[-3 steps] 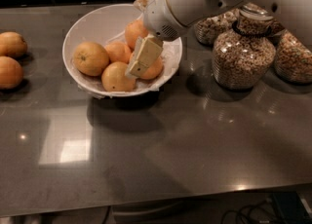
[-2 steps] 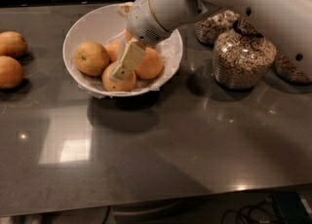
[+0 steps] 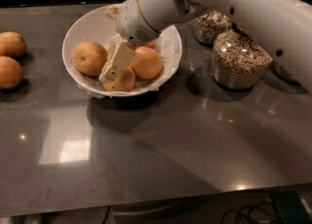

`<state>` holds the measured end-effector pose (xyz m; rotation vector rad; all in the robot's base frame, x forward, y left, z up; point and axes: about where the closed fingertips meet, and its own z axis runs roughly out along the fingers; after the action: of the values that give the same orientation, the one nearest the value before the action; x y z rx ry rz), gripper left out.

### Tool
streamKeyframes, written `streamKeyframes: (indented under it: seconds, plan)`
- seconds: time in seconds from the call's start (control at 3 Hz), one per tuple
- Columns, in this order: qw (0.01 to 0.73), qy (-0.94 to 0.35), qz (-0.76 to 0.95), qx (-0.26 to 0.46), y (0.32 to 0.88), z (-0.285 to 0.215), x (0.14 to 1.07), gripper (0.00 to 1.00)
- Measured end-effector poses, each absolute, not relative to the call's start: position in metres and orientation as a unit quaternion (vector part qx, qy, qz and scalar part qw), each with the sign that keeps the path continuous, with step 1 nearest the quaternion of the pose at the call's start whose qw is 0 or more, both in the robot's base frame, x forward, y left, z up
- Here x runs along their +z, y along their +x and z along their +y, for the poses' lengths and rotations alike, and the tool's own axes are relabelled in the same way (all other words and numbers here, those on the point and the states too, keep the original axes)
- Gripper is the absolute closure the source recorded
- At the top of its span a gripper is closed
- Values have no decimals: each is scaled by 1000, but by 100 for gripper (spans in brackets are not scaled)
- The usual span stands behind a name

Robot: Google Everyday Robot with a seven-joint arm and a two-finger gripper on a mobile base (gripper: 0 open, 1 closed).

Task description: Pick orange from white bowl

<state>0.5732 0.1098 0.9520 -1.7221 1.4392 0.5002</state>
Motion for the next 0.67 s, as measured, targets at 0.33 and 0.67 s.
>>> streamKeyframes:
  seconds: [0.33,0.67]
  plan:
    - [414,-681,573,191,571,106,952,18]
    - [417,-682,574,179,571,105,953,29]
